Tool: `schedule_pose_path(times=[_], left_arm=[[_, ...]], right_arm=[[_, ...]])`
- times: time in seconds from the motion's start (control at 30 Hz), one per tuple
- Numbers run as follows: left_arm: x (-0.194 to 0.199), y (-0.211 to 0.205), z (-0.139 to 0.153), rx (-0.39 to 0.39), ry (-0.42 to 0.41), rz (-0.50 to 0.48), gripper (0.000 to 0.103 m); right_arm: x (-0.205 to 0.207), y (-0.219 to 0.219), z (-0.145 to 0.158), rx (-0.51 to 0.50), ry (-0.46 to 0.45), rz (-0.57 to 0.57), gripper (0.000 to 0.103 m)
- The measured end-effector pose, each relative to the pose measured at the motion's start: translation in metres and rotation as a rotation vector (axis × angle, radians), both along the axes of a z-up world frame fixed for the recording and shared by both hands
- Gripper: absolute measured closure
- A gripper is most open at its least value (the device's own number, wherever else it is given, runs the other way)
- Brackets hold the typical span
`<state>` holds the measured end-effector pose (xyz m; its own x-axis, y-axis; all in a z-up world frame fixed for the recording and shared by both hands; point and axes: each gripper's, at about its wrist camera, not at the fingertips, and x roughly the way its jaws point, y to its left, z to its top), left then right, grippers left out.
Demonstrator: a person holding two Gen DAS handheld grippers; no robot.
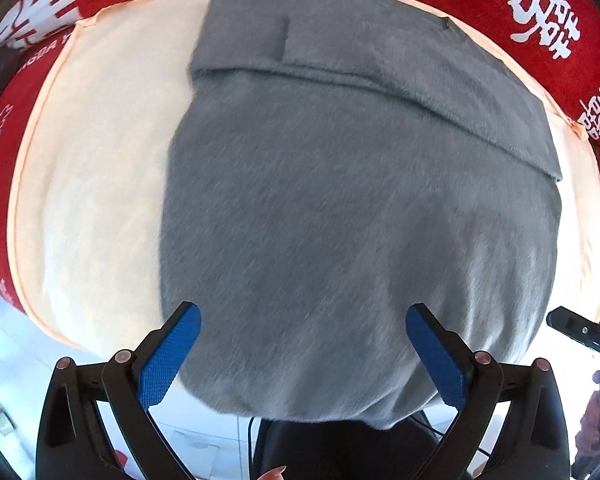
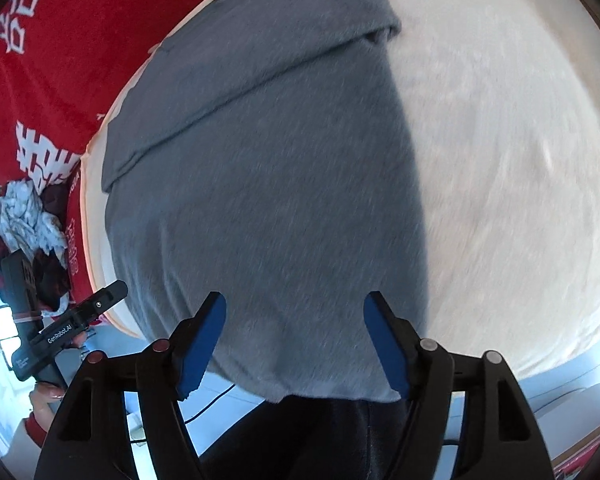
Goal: Fold small clothes
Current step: 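Grasp the sweater hem with both tools and lift it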
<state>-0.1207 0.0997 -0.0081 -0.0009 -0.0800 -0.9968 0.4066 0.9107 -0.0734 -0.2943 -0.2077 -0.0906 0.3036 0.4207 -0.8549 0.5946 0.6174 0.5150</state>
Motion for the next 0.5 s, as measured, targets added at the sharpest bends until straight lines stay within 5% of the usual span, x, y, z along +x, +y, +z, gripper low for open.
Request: schedule_pose_path(times=[0.23, 0.5], left_arm=[[-0.017, 0.038, 0.0, 0.022, -0.006, -0.025, 0.0], [-0.056, 0.1, -0.025, -0.035, 0.109, -0.025, 0.0]], right_arm=[[-0.023, 0.02, 0.0, -0.01, 0.011, -0.018, 0.028], [-0.063, 0.032, -0.028, 0.003, 0.073, 0.007, 0.028]])
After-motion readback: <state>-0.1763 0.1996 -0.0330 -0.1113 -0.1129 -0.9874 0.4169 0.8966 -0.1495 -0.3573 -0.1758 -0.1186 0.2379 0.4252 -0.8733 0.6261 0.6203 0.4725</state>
